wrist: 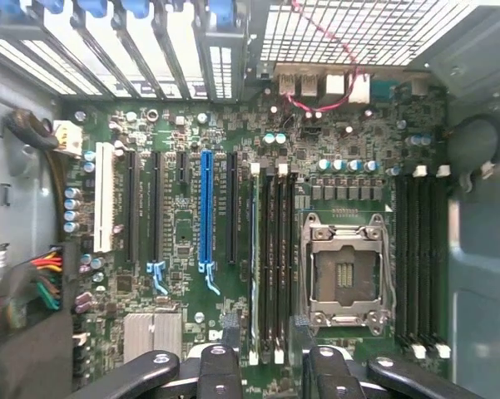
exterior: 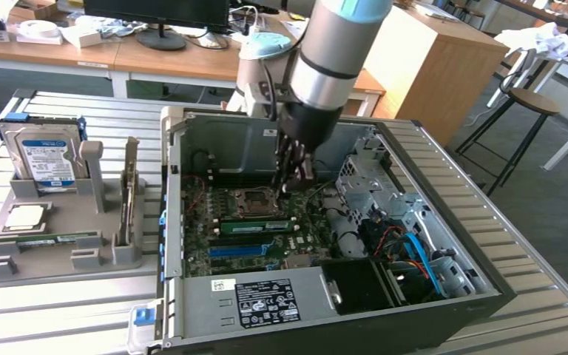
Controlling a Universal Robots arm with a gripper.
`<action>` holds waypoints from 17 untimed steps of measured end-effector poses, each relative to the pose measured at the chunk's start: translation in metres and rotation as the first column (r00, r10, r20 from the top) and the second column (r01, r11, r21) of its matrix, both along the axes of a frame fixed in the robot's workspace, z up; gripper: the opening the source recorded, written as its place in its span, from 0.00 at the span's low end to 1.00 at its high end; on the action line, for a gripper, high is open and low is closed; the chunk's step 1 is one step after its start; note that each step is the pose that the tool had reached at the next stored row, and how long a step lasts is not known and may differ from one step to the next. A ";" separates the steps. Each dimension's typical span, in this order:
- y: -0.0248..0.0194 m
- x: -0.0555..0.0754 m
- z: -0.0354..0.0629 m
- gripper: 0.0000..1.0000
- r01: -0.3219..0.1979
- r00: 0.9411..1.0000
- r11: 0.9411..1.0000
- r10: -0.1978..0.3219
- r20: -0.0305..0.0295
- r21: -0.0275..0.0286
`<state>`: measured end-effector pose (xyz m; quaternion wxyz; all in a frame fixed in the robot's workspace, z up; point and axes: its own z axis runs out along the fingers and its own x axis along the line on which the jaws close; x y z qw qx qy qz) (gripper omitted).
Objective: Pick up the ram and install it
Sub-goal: 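Insert the ram into the slot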
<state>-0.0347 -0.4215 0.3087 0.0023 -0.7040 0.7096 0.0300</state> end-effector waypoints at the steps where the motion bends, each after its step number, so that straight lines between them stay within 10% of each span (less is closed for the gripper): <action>1: 0.0000 0.000 0.0034 0.36 0.000 1.000 1.000 0.000 0.000 0.000; 17: 0.0000 0.000 0.0494 0.36 0.000 1.000 1.000 0.000 0.000 0.000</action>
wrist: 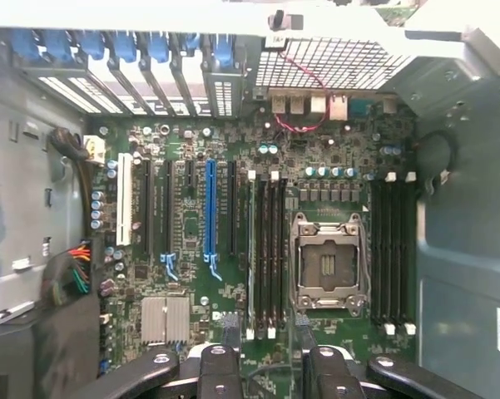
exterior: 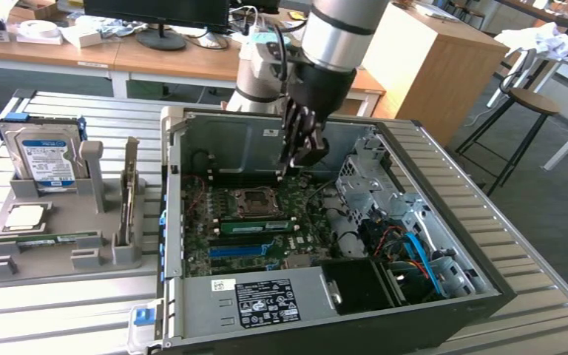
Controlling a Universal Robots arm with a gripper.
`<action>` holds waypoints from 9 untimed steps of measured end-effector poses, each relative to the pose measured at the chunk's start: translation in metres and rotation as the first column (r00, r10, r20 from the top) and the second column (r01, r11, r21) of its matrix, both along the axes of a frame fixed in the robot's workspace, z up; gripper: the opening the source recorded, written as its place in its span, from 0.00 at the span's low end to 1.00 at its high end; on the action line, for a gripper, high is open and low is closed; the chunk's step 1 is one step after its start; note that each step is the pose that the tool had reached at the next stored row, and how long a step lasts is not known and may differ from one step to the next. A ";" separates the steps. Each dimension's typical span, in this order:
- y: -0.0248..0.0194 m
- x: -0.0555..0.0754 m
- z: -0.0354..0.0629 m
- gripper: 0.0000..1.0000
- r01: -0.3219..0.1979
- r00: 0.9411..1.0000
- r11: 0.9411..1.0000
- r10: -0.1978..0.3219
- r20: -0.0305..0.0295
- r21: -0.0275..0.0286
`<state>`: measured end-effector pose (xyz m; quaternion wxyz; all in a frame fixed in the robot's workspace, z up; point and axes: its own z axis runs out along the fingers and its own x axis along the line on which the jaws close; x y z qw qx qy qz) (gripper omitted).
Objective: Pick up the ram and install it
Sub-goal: 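Insert the ram into the slot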
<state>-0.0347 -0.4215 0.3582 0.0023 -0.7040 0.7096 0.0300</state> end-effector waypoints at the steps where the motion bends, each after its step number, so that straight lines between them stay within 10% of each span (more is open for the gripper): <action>1: 0.0000 0.000 0.0026 0.36 0.000 1.000 1.000 0.000 0.000 0.000; 9: 0.0000 0.000 0.0208 0.36 0.000 1.000 1.000 0.000 0.000 0.000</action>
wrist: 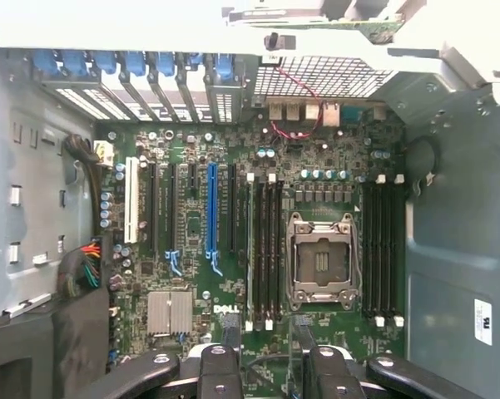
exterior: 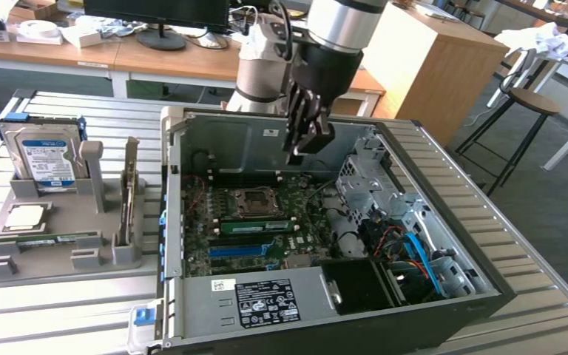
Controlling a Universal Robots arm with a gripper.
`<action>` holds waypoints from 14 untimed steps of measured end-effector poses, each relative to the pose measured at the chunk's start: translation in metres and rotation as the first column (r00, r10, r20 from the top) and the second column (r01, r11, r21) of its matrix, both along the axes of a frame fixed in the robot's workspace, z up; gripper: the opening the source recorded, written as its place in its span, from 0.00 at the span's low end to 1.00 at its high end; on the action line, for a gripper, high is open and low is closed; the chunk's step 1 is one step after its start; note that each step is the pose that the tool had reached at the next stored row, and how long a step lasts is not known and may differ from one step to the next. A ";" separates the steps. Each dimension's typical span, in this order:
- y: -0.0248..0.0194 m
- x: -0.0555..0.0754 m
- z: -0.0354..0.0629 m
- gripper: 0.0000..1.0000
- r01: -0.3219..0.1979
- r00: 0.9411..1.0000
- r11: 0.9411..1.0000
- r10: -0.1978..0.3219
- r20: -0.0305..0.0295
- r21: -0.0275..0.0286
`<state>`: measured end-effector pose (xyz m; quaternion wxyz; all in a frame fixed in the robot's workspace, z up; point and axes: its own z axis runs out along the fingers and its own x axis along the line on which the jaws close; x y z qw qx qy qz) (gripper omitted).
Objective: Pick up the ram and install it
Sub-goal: 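Insert the ram into the slot, then press down the ram until it locks into place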
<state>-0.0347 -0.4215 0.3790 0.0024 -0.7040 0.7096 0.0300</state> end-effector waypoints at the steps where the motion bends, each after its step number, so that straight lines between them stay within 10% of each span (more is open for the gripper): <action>1: 0.0000 0.000 0.0013 0.36 0.000 1.000 1.000 0.000 0.000 0.000; 14: 0.0000 0.000 0.0015 0.36 0.000 1.000 1.000 0.000 0.000 0.000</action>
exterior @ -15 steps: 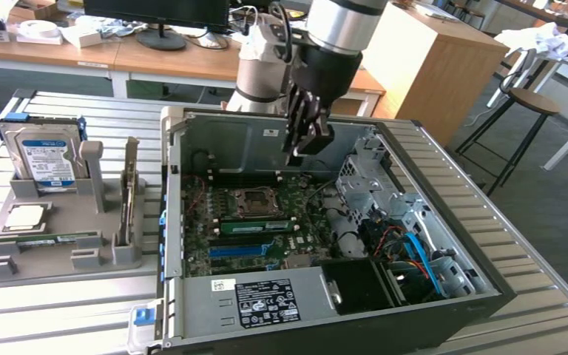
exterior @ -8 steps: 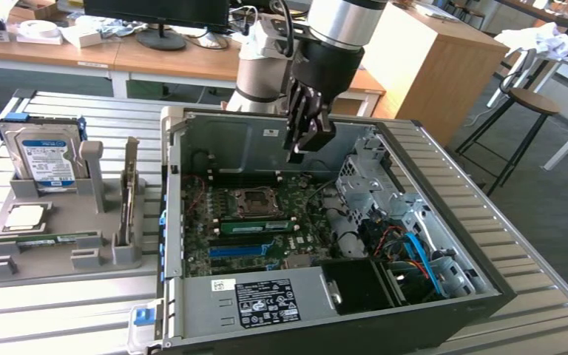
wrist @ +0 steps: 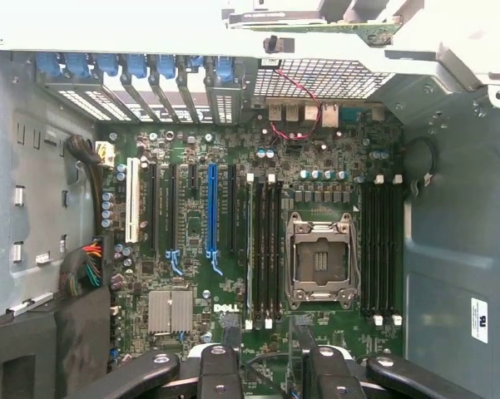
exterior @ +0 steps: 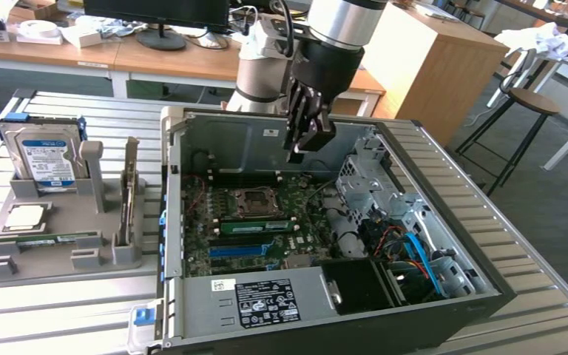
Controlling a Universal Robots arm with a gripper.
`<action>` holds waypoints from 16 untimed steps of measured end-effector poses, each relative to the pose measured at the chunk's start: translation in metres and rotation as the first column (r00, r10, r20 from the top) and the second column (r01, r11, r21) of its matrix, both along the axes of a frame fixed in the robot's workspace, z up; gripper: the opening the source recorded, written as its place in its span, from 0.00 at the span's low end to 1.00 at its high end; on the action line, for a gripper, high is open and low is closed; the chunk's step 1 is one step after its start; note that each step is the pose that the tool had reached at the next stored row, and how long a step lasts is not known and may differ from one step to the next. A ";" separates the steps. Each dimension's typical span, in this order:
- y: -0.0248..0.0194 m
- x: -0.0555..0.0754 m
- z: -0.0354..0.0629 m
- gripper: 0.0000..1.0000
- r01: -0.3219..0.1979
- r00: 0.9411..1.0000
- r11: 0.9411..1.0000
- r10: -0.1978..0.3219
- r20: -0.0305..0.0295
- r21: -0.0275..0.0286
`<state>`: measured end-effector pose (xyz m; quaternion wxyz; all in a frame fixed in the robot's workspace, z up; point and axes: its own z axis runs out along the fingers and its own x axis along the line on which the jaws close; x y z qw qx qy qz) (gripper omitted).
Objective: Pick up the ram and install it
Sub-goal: 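Press down the ram until it locks into place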
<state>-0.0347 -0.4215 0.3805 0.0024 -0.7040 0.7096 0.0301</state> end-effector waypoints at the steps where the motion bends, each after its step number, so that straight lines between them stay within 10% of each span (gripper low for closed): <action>1: 0.0000 0.000 0.0000 0.36 0.000 1.000 1.000 0.000 0.000 0.000; 8: 0.0000 0.000 0.0000 0.11 0.000 1.000 1.000 0.000 0.000 0.000; 16: 0.0000 0.011 0.0000 0.10 0.000 1.000 1.000 0.000 0.000 0.000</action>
